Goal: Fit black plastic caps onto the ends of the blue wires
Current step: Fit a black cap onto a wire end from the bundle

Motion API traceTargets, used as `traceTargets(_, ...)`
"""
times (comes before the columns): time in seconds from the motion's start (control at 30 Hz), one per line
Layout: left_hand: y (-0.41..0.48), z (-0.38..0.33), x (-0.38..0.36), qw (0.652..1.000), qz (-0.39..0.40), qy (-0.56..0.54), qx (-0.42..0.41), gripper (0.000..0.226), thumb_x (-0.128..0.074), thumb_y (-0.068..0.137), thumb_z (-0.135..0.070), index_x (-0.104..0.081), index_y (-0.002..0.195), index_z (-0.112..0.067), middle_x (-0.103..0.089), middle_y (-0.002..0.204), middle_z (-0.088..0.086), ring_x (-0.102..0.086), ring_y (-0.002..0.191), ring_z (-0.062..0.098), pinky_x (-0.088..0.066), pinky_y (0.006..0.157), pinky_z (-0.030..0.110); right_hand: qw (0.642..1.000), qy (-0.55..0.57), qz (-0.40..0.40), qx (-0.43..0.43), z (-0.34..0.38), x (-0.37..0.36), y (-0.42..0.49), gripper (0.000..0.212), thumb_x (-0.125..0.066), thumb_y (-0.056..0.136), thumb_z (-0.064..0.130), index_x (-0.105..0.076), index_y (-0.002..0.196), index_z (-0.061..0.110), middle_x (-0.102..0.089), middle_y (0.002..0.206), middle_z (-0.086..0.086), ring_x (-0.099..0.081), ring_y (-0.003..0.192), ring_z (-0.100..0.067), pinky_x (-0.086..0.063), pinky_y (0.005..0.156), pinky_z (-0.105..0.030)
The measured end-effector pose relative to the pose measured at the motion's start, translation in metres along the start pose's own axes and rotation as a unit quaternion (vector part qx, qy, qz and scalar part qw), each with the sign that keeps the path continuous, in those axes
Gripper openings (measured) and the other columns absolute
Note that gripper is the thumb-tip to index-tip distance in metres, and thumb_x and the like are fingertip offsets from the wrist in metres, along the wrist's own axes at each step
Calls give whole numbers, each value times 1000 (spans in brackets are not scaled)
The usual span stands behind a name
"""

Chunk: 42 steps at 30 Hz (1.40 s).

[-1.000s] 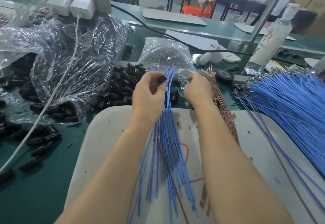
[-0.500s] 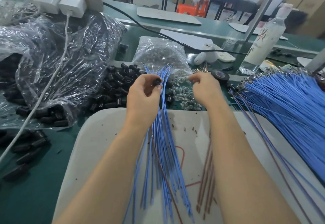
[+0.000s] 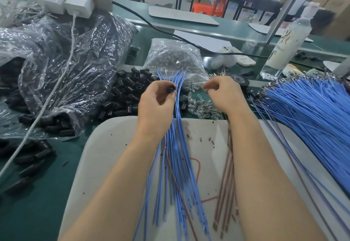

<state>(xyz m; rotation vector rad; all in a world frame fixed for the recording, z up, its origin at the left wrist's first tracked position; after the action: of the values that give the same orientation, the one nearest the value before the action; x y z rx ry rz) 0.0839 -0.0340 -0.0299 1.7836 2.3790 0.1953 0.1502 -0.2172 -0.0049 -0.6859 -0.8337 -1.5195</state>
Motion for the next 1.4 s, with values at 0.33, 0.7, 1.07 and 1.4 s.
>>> traceTargets(0.33, 1, 0, 1, 1000, -5, -3, -3, 22, -54, 90, 1, -61, 94, -19, -68, 93, -4, -62, 85, -1, -47, 79, 10, 990, -101, 90, -38, 2, -34, 1, 16, -66, 88, 24, -74, 94, 12, -70, 94, -7, -64, 90, -22, -54, 78, -33)
traceTargets(0.7, -1, -4, -4, 999, 23, -22, -22, 25, -51, 88, 9, -62, 95, -12, -68, 96, 2, -63, 88, 4, -49, 84, 15, 996, -62, 41, -40, 1, -27, -5, 15, -55, 91, 10, -66, 85, 16, -64, 92, 0, -57, 83, -17, -37, 51, -19)
traceTargets(1.07, 1, -2, -2, 999, 11, -25, -24, 25, -52, 90, 3, -62, 92, -20, -68, 93, -2, -63, 85, 1, -48, 81, 12, 998, -63, 7, -23, 4, -29, 4, 15, -59, 89, 14, -66, 97, 24, -63, 111, -4, -59, 97, -20, -46, 77, -27)
traceTargets(1.4, 2, -1, 1, 1000, 2, -19, -24, 30, -53, 90, 1, -61, 89, -28, -67, 93, -6, -62, 84, 1, -46, 77, 10, 992, -104, 62, -35, 10, -45, 3, 19, -66, 87, 24, -69, 106, 24, -67, 106, -5, -60, 99, -24, -51, 84, -32)
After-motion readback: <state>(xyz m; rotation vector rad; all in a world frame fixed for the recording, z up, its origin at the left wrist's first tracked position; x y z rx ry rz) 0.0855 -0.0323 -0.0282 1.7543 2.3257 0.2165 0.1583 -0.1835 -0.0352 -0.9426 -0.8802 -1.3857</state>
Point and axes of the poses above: each hand's wrist, its own y-axis towards the middle knuckle, its own x-axis out of the back of the hand, z = x × y, the point moved 10 cm from there along y, towards the middle knuckle
